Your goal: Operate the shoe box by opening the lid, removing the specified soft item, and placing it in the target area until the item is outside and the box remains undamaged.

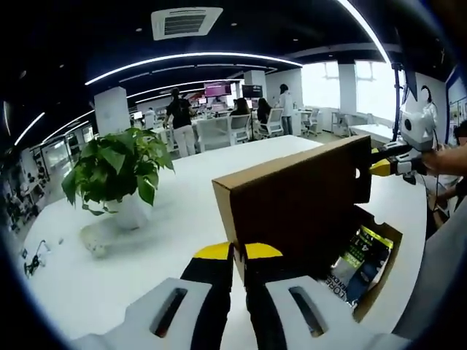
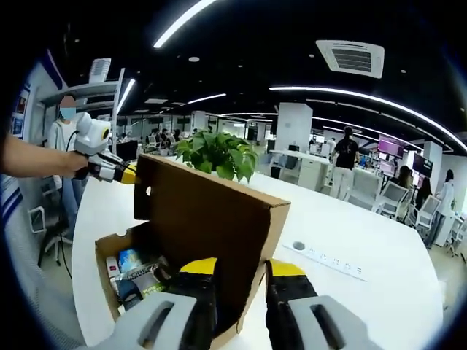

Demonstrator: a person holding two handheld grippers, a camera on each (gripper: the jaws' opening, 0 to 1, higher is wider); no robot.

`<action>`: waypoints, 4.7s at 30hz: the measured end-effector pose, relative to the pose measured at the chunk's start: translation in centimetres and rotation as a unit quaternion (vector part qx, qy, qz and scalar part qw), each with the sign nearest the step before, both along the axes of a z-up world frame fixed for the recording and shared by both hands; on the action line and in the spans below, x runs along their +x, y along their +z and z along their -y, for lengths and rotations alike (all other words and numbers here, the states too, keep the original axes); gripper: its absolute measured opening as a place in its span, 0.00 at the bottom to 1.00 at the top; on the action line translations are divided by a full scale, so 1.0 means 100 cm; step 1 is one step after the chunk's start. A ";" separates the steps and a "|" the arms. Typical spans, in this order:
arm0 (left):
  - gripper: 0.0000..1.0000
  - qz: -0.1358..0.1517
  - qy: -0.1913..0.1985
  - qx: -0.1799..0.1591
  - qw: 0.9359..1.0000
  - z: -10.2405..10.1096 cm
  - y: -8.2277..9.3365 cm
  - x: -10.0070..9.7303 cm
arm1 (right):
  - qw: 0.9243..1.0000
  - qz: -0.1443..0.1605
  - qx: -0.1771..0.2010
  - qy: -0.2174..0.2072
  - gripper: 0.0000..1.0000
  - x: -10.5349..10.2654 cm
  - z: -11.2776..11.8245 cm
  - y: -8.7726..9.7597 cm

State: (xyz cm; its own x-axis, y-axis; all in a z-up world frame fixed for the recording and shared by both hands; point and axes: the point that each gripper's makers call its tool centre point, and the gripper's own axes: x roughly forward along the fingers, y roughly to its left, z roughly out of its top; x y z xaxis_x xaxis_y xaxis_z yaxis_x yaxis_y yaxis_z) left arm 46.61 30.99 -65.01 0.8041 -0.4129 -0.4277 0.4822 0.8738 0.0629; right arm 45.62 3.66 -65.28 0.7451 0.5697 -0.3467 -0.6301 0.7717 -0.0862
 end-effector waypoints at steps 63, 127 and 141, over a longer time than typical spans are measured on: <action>0.08 -0.027 0.022 0.010 0.999 -0.001 -0.026 0.033 | 0.997 -0.056 -0.037 -0.039 0.00 0.014 0.019 -0.068; 0.03 -0.114 0.067 -0.040 0.990 -0.002 -0.085 0.036 | 0.992 -0.110 -0.023 -0.050 0.01 0.041 0.017 -0.092; 0.03 -0.139 0.084 -0.058 0.985 -0.002 -0.089 0.040 | 0.990 -0.129 -0.018 -0.056 0.01 0.044 0.018 -0.096</action>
State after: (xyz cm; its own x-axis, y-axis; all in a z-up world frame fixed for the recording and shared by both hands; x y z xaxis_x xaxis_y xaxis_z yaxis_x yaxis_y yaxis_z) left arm 50.65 31.19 -73.92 0.7234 -0.3424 -0.5996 0.3139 0.9365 -0.1561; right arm 50.04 1.89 -74.89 0.6869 0.4719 -0.5527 -0.5450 0.8376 0.0378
